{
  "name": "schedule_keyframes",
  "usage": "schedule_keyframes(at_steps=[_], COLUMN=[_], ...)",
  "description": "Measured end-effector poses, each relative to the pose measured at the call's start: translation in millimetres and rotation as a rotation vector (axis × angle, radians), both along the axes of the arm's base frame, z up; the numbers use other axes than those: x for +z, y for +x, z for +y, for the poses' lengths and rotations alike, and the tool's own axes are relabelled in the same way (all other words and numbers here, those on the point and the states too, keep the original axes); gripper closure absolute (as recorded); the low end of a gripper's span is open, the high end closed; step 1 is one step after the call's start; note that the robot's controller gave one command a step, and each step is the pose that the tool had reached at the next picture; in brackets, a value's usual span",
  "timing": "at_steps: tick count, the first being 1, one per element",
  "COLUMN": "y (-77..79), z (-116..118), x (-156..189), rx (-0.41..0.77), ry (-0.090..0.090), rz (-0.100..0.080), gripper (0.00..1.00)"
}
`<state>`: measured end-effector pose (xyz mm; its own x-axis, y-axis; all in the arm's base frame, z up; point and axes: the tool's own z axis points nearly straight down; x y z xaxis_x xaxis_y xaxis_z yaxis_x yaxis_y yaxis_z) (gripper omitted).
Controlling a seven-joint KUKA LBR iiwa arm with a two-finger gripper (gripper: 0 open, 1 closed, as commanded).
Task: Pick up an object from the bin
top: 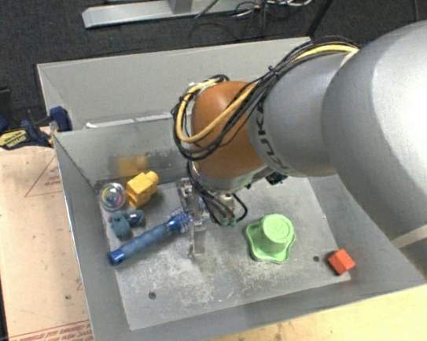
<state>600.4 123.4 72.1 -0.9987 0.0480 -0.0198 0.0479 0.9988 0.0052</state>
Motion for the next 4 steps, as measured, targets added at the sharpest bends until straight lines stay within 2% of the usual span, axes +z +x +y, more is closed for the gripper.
schedule_keyframes(at_steps=[4], y=[2.3], z=[1.4], x=[1.2], rx=[-0.004], ry=[0.009], rz=[-0.006], gripper=[0.0])
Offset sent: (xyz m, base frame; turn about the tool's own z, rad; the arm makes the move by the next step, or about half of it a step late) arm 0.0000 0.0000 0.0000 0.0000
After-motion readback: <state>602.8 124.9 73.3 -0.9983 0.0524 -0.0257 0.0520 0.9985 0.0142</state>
